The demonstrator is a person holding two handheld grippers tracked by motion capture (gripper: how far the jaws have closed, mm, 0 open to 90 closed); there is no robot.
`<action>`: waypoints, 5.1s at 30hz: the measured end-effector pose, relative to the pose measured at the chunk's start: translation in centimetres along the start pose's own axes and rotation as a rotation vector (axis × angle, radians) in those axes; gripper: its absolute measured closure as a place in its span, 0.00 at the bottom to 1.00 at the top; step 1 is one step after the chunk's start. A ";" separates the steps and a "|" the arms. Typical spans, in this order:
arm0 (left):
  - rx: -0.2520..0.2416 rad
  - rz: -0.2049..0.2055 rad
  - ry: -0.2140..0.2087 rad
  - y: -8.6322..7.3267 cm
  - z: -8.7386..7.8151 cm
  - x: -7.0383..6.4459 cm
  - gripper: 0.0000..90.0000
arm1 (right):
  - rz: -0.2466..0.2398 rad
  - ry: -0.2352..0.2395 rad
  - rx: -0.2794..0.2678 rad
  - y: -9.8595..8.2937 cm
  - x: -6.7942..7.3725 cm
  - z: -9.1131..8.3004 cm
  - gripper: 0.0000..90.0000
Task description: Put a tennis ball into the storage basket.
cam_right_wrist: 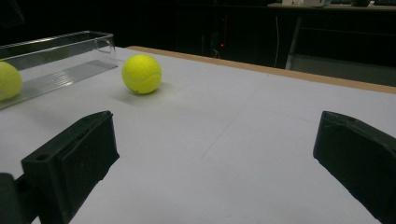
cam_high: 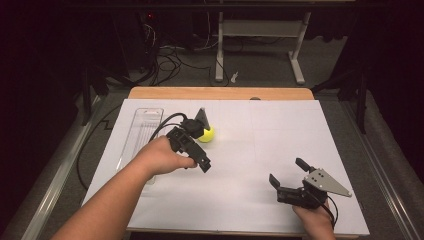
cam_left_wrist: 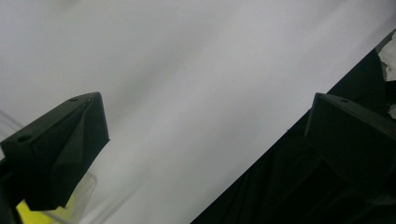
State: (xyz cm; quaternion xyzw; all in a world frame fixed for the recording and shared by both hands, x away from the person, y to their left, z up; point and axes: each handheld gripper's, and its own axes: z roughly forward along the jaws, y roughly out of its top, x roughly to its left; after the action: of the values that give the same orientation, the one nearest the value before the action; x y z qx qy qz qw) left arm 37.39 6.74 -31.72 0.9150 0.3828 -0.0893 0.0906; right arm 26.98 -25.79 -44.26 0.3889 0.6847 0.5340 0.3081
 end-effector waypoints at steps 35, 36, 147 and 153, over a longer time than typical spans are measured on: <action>0.020 -0.068 0.002 3.0 0.0 2.2 0.01 | 0.014 0.003 0.005 -0.3 -0.4 -0.2 0.00; 0.022 -0.072 0.000 3.2 0.1 2.3 0.01 | 0.015 0.001 0.005 -0.3 -0.4 -0.2 0.00; -0.203 -0.259 0.080 8.6 8.0 11.4 0.30 | 0.026 0.005 0.001 -0.5 -0.7 -0.7 0.00; -0.201 -0.256 0.087 8.6 8.0 11.3 0.31 | 0.023 0.006 -0.002 -0.5 -0.7 -0.7 0.00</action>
State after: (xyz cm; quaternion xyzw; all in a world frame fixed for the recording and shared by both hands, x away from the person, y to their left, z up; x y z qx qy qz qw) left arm 50.65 6.65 -41.22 0.8482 0.5067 -0.0216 0.1528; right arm 26.61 -26.81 -44.53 0.3949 0.6806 0.5393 0.3000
